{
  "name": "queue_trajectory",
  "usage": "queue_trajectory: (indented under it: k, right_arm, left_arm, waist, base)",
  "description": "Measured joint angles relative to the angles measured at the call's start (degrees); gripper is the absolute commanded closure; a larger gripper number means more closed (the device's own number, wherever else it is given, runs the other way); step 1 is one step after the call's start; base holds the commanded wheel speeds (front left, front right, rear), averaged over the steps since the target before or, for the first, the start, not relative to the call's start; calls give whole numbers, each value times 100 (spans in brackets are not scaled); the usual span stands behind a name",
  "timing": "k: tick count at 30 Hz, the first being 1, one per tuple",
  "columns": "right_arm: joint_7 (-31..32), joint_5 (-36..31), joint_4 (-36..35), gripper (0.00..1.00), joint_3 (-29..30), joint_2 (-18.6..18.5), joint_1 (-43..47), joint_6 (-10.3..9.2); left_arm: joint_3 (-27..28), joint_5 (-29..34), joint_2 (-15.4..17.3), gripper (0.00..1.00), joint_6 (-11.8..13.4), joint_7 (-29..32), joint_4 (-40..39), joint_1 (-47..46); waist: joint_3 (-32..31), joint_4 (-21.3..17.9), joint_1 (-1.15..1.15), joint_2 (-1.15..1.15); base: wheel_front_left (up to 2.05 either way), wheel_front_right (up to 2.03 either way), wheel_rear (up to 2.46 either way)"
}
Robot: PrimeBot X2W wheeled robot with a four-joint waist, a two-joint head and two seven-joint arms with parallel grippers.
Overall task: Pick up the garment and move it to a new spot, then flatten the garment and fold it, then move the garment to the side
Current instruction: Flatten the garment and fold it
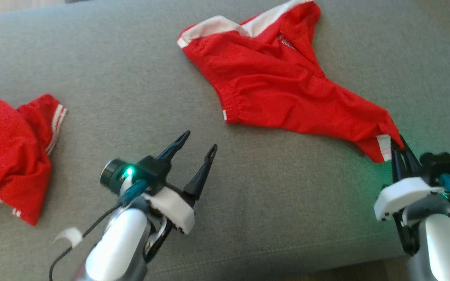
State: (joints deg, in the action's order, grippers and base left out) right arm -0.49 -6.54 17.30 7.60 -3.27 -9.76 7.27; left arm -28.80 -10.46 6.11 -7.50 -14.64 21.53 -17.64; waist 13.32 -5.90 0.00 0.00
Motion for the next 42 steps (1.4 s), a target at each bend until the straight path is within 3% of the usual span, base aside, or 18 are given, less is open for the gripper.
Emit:
queue_trajectory:
  k: [11, 18, 42]
  right_arm:
    - [-9, 145, -46, 100, -229, 60, -344, 0]
    - [-59, 276, -46, 100, -356, 62, -479, 0]
    - [-153, 477, -44, 100, -468, 62, -610, 0]
  left_arm:
    - [-746, 577, 260, 0, -7, 0, 1050, -1110]
    - [-759, 746, 230, 0, -3, -1, 1582, -1631]
    - [-1123, 936, 102, 0, -4, -8, 1961, -2297]
  waist:
    - [498, -342, 0, 0]
    - [692, -504, 1, 0]
    - [1001, -701, 0, 0]
  base:
    - [0, 0, 0]
    - [0, 0, 0]
    - [0, 0, 0]
